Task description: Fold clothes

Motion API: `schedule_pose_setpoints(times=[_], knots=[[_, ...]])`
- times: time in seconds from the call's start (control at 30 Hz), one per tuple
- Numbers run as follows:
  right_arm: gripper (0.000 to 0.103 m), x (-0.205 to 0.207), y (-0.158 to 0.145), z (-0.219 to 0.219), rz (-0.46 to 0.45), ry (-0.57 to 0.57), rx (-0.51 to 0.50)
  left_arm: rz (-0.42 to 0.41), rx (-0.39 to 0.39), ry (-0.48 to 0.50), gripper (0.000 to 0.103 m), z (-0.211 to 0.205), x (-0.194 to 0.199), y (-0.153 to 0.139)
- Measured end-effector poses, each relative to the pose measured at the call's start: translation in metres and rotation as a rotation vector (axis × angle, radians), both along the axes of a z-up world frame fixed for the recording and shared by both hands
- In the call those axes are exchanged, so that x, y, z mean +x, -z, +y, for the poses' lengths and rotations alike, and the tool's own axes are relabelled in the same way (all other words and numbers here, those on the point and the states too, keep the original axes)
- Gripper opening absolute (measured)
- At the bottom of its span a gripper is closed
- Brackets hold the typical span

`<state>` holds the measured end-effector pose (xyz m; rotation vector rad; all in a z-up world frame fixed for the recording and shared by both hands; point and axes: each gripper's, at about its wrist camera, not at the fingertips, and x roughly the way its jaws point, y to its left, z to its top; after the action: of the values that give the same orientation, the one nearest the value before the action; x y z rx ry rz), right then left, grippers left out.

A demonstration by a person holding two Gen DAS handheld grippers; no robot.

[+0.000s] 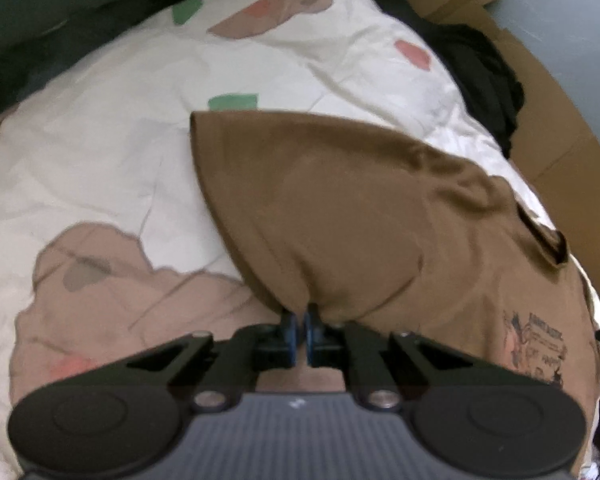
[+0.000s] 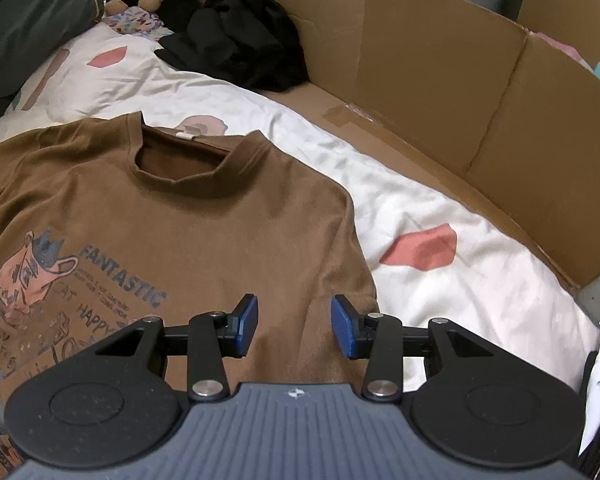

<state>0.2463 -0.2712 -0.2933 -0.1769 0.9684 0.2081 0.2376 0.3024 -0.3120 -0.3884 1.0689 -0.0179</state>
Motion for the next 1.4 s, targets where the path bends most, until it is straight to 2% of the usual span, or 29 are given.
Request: schedule_pose_setpoints(times=[0.13, 0.27, 0.37, 0.4, 0.43, 0.5, 0.53, 0.67, 0.73, 0.8, 0.83, 0.9, 0.97, 1.0, 1.03, 1.07, 1.1, 1.2, 1.37, 1.4], knots=[[0.045, 0.0, 0.002, -0.005, 0.007, 0.005, -0.002, -0.033, 0.028, -0.031, 0.004, 0.021, 0.004, -0.015], [0.045, -0.001, 0.002, -0.012, 0.009, 0.015, -0.005, -0.005, 0.064, -0.027, 0.006, 0.03, 0.01, -0.019], [0.045, -0.006, 0.002, -0.02, 0.008, 0.034, -0.005, 0.033, 0.076, -0.039, 0.023, 0.027, 0.01, -0.01], [0.045, -0.009, 0.001, -0.025, 0.009, 0.043, -0.002, 0.021, 0.083, -0.043, 0.035, 0.026, 0.008, -0.008], [0.045, -0.012, 0.002, -0.029, 0.01, 0.052, 0.0, 0.01, 0.088, -0.046, 0.054, 0.025, 0.006, -0.007], [0.045, -0.017, 0.002, -0.037, 0.014, 0.068, 0.002, -0.035, 0.094, -0.018, 0.075, 0.022, 0.0, -0.007], [0.045, -0.019, 0.002, -0.041, 0.016, 0.077, 0.004, -0.052, 0.112, -0.004, 0.079, 0.02, -0.003, -0.007], [0.045, -0.03, 0.005, -0.057, 0.025, 0.102, 0.013, -0.069, 0.24, 0.11, 0.079, 0.008, -0.015, 0.0], [0.045, -0.035, 0.007, -0.063, 0.033, 0.112, 0.019, -0.029, 0.361, 0.205, 0.077, -0.004, -0.016, 0.011], [0.045, -0.036, 0.011, -0.068, 0.043, 0.111, 0.02, -0.038, 0.469, 0.231, 0.077, -0.01, -0.016, 0.014], [0.045, -0.038, 0.013, -0.069, 0.046, 0.108, 0.017, -0.061, 0.477, 0.223, 0.077, -0.01, -0.015, 0.013], [0.045, -0.041, 0.013, -0.07, 0.051, 0.106, 0.017, -0.093, 0.438, 0.206, 0.071, -0.006, -0.012, 0.009], [0.045, -0.043, 0.012, -0.07, 0.051, 0.107, 0.021, -0.127, 0.388, 0.209, 0.057, -0.002, -0.008, 0.003], [0.045, -0.047, 0.01, -0.071, 0.048, 0.11, 0.027, -0.136, 0.363, 0.222, 0.039, -0.001, -0.008, 0.001], [0.045, -0.051, 0.009, -0.071, 0.045, 0.108, 0.028, -0.143, 0.325, 0.238, 0.016, 0.001, -0.007, -0.002], [0.045, -0.054, 0.009, -0.071, 0.043, 0.104, 0.023, -0.142, 0.296, 0.243, 0.007, 0.003, -0.006, -0.003], [0.045, -0.057, 0.009, -0.072, 0.044, 0.101, 0.017, -0.138, 0.247, 0.245, 0.003, 0.007, -0.005, -0.005], [0.045, -0.064, 0.013, -0.077, 0.053, 0.11, 0.017, -0.141, 0.146, 0.231, 0.001, 0.017, -0.007, -0.014], [0.045, -0.07, 0.018, -0.086, 0.073, 0.141, 0.035, -0.125, 0.011, 0.169, 0.001, 0.039, -0.009, -0.024], [0.045, -0.071, 0.019, -0.088, 0.077, 0.148, 0.037, -0.123, 0.004, 0.164, 0.001, 0.043, -0.009, -0.023]])
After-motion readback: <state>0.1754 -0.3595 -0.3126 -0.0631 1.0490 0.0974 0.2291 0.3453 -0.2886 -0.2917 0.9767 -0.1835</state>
